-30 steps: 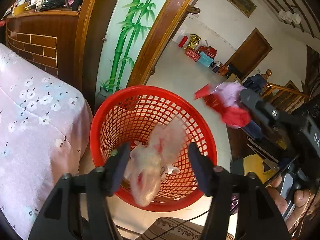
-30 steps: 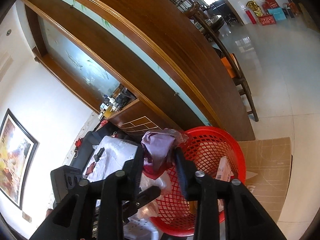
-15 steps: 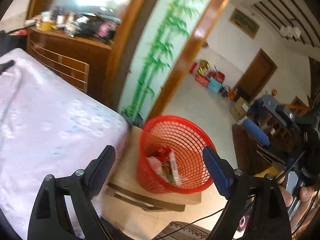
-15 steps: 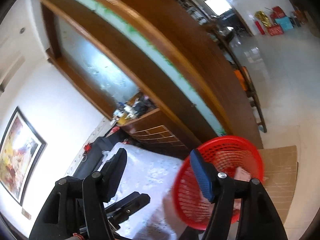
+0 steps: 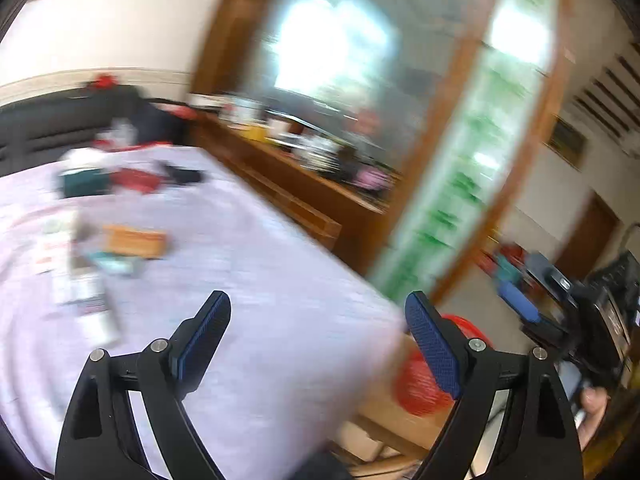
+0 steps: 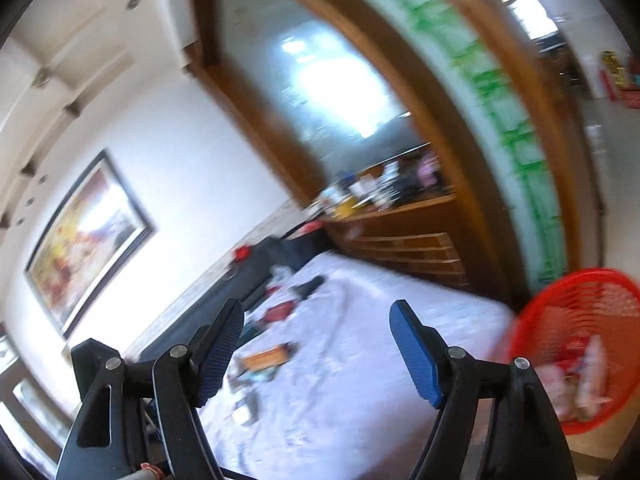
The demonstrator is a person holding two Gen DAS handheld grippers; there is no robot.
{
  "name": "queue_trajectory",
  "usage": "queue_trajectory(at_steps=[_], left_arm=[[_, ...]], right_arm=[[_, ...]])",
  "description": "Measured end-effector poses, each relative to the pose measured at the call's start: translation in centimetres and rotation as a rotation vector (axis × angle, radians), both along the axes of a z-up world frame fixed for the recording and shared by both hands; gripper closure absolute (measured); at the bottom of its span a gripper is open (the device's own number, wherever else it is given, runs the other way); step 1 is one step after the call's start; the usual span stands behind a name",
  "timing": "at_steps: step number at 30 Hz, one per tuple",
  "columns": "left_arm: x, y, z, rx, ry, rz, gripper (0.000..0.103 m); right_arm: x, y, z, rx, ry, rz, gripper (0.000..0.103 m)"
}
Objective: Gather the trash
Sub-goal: 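Move both open tools back over the table toward the medicine boxes, then grasp the white medicine box with the left tool while the right grasps the orange box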
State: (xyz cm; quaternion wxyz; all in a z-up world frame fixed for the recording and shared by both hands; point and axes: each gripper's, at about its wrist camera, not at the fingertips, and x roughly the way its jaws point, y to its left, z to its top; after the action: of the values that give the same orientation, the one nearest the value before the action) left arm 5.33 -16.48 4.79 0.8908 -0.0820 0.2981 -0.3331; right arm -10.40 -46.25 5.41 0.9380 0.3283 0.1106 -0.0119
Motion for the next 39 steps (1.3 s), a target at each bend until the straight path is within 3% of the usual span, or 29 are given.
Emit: queue_trajectory(at_steps=[7,10,13,21,26,31,37,38,39], left_arm=[[2.1,13.4,-1.7,0.008,0.073,0.325,0.015],[2.9,17.0,-2.7,-0.005,0.115,0.412,0.015],[4.2,18.4,-3.8,-0.028,0.163,0.437,0.015],[9.9,13.9,-8.0,0.051,0.278,0.354,0.015],[14.5,11.1,-11.3,0.114,0.355,0.359,0.015],[18.1,9.8,-13.9,0.187,0.399,0.404,0.015],[19.8,10.9,-16.3,0.161,0.45,0.414,0.028],[19.8,11.1,-16.6,0.15,0.459,0.413,0.032],[19.9,11.2,-16.9,0.141,0.468,0.41,0.043]], right_arm=[[7.4,8.1,-0.6,-0.052,0.014,0.24,0.023],[10.7,10.8,-1.0,-0.067,0.031,0.315,0.02],[13.3,12.4,-1.7,-0.079,0.053,0.367,0.019],[20.4,14.7,-4.6,-0.1,0.141,0.481,0.018],[25.6,15.4,-6.6,-0.095,0.205,0.578,0.018],[32.1,16.8,-8.3,-0.165,0.275,0.693,0.018],[40.1,18.3,-10.7,-0.2,0.356,0.791,0.018],[41.2,18.5,-10.9,-0.208,0.364,0.799,0.018],[42.6,18.8,-11.2,-0.232,0.371,0.8,0.018]])
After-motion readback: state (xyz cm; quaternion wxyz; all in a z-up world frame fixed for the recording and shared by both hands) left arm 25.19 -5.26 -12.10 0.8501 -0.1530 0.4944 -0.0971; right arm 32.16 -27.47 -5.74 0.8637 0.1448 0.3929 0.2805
